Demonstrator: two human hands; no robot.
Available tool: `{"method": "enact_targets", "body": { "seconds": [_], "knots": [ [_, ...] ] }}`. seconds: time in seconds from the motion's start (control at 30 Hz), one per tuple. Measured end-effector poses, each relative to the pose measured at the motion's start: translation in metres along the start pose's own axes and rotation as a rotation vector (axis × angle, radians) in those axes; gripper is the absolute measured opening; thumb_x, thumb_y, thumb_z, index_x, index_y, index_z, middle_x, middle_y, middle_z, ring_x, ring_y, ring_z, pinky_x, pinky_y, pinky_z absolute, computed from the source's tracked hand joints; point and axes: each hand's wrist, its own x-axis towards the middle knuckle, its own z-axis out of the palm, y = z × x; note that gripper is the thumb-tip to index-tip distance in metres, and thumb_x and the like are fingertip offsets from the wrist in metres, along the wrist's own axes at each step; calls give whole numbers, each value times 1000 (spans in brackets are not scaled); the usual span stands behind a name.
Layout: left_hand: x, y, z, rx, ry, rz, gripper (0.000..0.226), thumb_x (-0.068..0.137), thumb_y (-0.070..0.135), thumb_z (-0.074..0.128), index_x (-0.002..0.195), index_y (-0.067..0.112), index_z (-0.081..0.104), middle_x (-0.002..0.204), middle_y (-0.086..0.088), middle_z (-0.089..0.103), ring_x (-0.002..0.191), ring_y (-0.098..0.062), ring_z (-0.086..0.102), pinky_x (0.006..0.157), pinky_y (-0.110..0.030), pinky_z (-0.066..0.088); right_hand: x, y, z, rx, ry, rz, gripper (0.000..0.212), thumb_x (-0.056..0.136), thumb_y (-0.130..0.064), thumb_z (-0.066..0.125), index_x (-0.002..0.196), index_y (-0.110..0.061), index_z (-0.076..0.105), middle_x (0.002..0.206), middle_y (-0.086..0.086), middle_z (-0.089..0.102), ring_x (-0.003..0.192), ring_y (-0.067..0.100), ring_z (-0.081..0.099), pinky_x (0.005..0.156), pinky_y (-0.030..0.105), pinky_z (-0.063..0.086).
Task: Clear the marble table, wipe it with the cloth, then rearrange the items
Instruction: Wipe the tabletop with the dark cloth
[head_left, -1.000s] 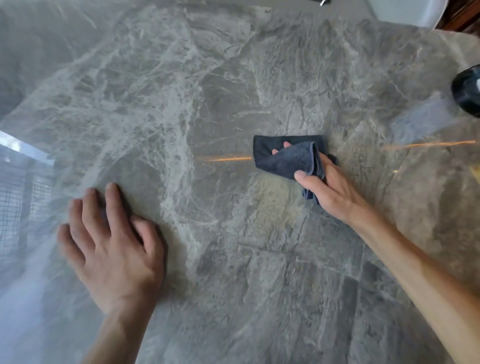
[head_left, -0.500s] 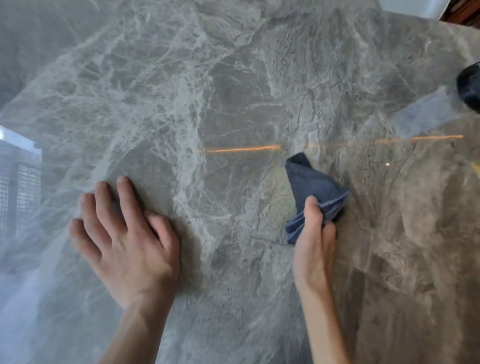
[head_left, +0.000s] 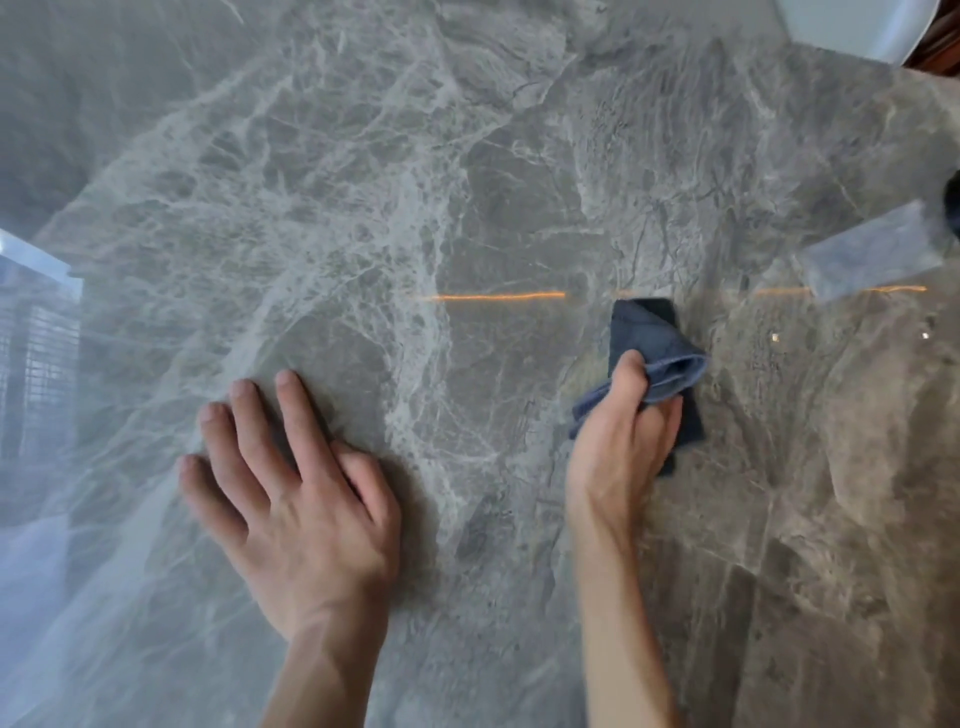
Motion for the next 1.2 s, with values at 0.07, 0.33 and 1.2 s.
{"method": "enact_targets", "body": {
  "seconds": [0.07,0.33,1.2],
  "knots": [
    [0,0,0,0,-8,-1,63,90,24,40,150,16,20,157,-17,21,147,-35,13,120,-55,9,4,-4,-5,-15,-92,-119,54,81,-57,45,126,-32,59,141,0,52,134,18,42,114,44,30],
    [0,0,2,-3,-10,-7,63,91,22,42,150,17,18,157,-16,20,147,-35,12,119,-56,9,47,-11,-41,-164,-754,-393,37,83,-45,48,120,-49,53,141,-4,51,130,5,46,113,32,35],
    [1,1,2,17,-15,-10,64,91,22,39,150,16,17,158,-17,18,147,-35,11,119,-55,9,-89,10,8,-868,-303,-263,64,83,-73,-8,143,-54,-14,161,2,-17,146,32,-23,113,66,0]
  ]
}}
